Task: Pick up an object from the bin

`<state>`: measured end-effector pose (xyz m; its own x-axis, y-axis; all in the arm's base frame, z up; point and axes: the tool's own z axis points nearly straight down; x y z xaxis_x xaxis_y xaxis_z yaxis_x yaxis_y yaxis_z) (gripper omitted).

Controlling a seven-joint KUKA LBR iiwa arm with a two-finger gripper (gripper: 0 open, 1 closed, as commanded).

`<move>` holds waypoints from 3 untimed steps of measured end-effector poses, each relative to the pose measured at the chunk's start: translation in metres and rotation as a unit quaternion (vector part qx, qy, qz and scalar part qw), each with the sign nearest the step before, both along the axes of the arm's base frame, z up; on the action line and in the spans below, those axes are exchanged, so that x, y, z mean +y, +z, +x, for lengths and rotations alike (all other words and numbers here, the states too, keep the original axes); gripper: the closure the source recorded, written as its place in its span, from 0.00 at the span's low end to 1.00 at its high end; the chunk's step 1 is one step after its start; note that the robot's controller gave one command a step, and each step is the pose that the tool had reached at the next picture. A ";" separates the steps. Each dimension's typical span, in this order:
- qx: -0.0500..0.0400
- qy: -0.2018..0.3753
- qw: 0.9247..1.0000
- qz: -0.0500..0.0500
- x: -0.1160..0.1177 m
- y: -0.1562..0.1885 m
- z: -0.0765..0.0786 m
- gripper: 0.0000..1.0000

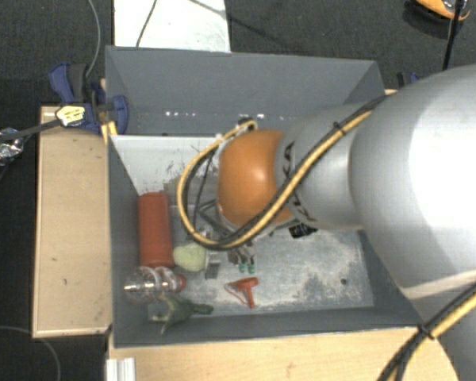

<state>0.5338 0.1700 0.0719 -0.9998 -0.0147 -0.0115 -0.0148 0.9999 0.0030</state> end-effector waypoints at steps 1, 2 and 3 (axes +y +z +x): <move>0.003 0.000 1.000 -0.001 0.000 0.007 -0.002 1.00; 0.004 0.000 1.000 -0.001 -0.001 0.027 -0.002 1.00; 0.000 -0.001 1.000 0.000 0.000 0.045 0.000 1.00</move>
Offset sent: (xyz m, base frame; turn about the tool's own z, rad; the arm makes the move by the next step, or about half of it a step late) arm -0.0001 0.0001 0.0136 0.0000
